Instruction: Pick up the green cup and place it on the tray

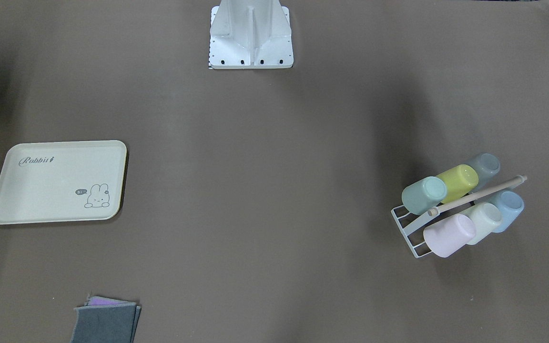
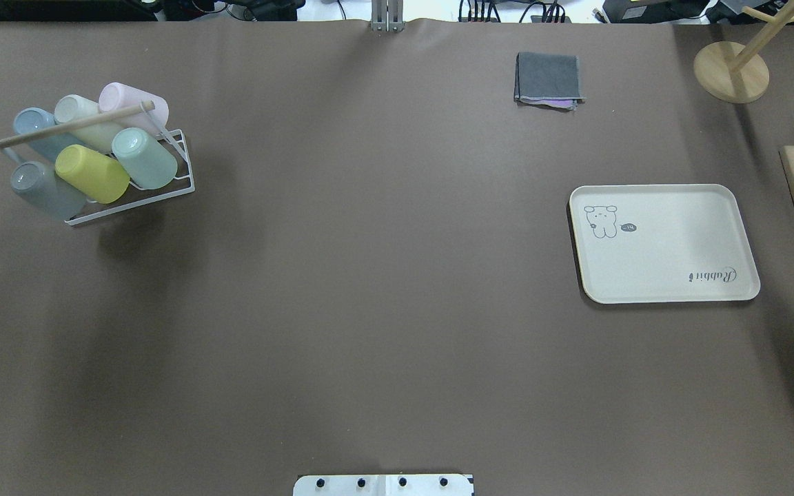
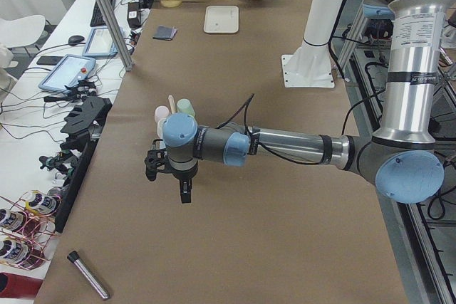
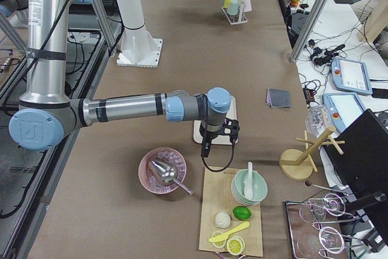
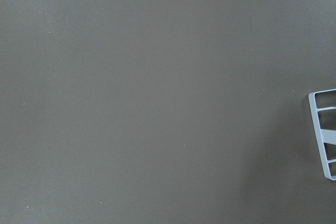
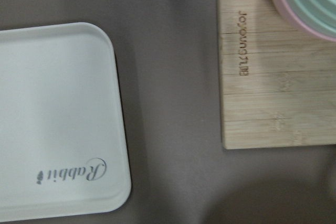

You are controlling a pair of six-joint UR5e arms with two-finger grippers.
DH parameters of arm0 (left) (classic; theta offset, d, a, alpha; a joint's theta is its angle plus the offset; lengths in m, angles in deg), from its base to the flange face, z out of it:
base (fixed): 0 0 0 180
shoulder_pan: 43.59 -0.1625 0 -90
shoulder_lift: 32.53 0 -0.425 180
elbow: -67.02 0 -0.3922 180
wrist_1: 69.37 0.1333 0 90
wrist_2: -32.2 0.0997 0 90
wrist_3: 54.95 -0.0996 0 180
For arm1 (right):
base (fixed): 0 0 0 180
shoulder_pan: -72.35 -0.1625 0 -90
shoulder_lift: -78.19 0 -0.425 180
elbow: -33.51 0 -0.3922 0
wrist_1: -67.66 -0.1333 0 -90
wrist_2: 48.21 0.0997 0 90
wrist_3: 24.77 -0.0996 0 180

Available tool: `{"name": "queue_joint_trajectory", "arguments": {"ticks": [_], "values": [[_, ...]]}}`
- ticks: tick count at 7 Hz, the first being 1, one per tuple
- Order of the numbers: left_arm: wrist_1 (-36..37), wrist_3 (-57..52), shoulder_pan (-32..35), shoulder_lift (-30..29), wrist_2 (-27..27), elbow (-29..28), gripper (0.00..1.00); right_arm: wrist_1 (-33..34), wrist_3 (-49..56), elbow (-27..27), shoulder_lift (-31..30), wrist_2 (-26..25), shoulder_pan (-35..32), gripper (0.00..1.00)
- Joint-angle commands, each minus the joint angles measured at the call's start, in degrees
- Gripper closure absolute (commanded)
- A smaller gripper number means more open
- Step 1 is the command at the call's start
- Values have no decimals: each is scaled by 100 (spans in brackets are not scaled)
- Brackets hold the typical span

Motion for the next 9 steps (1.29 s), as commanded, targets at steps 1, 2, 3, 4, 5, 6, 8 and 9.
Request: {"name": "queue_joint_trajectory", "arguments": {"ticks": [1, 2, 3, 4, 5, 6, 8, 9], "values": [[6, -12, 0, -11, -9, 11, 2, -935, -669, 419, 211, -183, 718, 1], [14, -12, 0, -11, -9, 20, 2, -1558, -679, 830, 229, -219, 895, 1], [14, -12, 0, -3, -9, 20, 2, -1695, -757, 887, 229, -376, 1079, 1], [23, -12, 0, -37, -17, 20, 2, -1705, -766, 948, 229, -534, 1229, 1], [232, -12, -9, -116, -18, 81, 2, -1696, -767, 1027, 229, -571, 1248, 2], [860, -12, -9, -447, -18, 194, 2, -1696, -775, 1185, 238, -667, 1248, 3], [1909, -21, -279, -898, 17, 859, 2, -1705, -862, 1423, 465, -659, 1257, 6], [1921, -13, -377, -934, 9, 1238, 2, -1705, -881, 1519, 536, -650, 1257, 10]]}}
